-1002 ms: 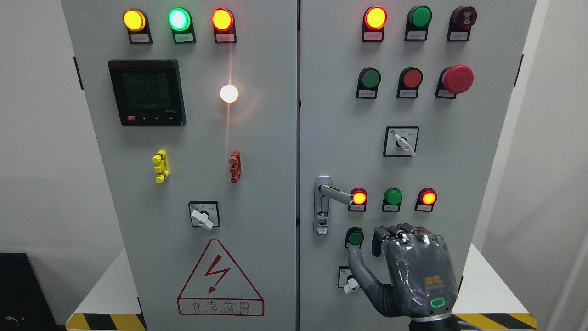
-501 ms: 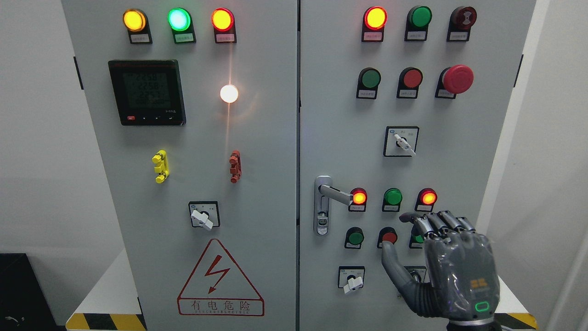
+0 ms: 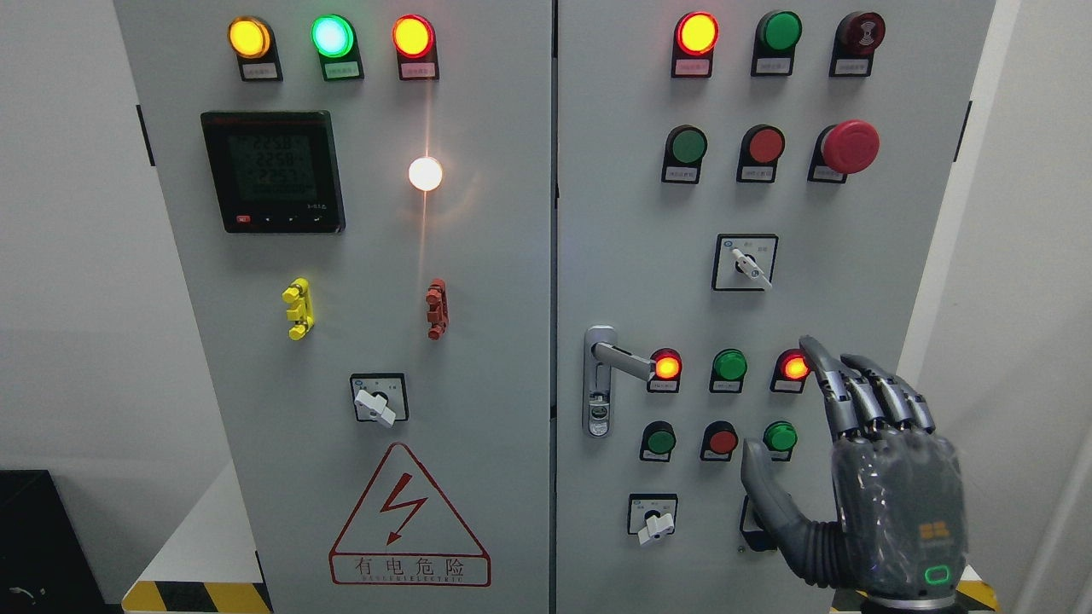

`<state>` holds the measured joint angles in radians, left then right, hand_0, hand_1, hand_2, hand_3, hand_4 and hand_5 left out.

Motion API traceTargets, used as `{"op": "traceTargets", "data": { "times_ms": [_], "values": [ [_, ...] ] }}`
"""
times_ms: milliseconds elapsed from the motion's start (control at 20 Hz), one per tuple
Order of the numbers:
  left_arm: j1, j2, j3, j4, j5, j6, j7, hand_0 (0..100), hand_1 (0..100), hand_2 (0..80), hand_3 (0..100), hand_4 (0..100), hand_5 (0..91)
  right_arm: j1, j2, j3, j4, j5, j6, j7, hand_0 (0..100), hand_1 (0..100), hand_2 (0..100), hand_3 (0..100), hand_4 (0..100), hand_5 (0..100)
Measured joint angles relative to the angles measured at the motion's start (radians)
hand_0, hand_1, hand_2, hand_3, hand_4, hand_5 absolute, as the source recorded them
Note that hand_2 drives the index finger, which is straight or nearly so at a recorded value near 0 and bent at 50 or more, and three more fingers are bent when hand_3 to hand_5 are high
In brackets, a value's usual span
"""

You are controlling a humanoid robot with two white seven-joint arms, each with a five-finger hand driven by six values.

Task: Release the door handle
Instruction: 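Open the right hand and pull it away from the handle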

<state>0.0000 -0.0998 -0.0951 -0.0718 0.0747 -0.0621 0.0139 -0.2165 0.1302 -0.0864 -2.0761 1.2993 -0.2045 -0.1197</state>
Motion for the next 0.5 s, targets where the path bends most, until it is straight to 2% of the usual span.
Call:
{"op": "traceTargets", "data": {
  "times_ms": [501],
  "values": [
    [0.000, 0.000, 0.000, 0.000, 0.000, 0.000, 0.000, 12, 56, 0.0, 0, 0, 0.0, 0.005, 0.003, 0.017, -0.007, -0.017, 0.000, -0.002, 57, 20, 6, 3, 7, 0]
  ]
}}
